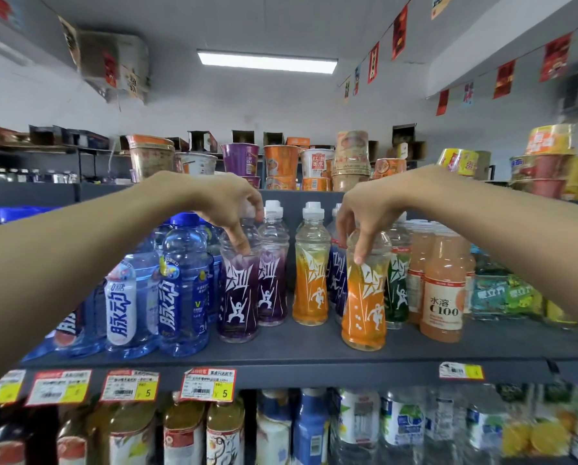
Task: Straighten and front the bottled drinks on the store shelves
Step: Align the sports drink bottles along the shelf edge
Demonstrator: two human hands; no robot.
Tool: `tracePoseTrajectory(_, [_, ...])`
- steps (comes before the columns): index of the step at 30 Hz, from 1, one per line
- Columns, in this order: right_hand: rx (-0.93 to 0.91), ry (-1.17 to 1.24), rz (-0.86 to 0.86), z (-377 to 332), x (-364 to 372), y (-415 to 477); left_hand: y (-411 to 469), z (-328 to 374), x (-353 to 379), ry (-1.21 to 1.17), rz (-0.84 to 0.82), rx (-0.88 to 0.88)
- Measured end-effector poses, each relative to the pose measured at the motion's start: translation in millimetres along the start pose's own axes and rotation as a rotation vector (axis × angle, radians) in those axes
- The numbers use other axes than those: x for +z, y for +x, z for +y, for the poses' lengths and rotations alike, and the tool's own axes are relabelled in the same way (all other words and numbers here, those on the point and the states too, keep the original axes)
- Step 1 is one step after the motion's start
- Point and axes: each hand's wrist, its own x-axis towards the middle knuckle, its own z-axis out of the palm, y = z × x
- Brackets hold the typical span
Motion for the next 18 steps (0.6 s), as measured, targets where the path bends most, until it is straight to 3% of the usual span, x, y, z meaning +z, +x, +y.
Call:
tracePoseTrajectory(9, [-0.013, 0.215, 0.127, -3.5, -2.1, 11.1, 1.5, 22.7, -5.1, -0.035, 0.023, 0.067])
tracePoseTrajectory(18, [0.007, 0.234, 0.271, -22.8, -3.0, 32.9, 18.0, 42.6, -1.3, -0.024, 0.105, 0.114])
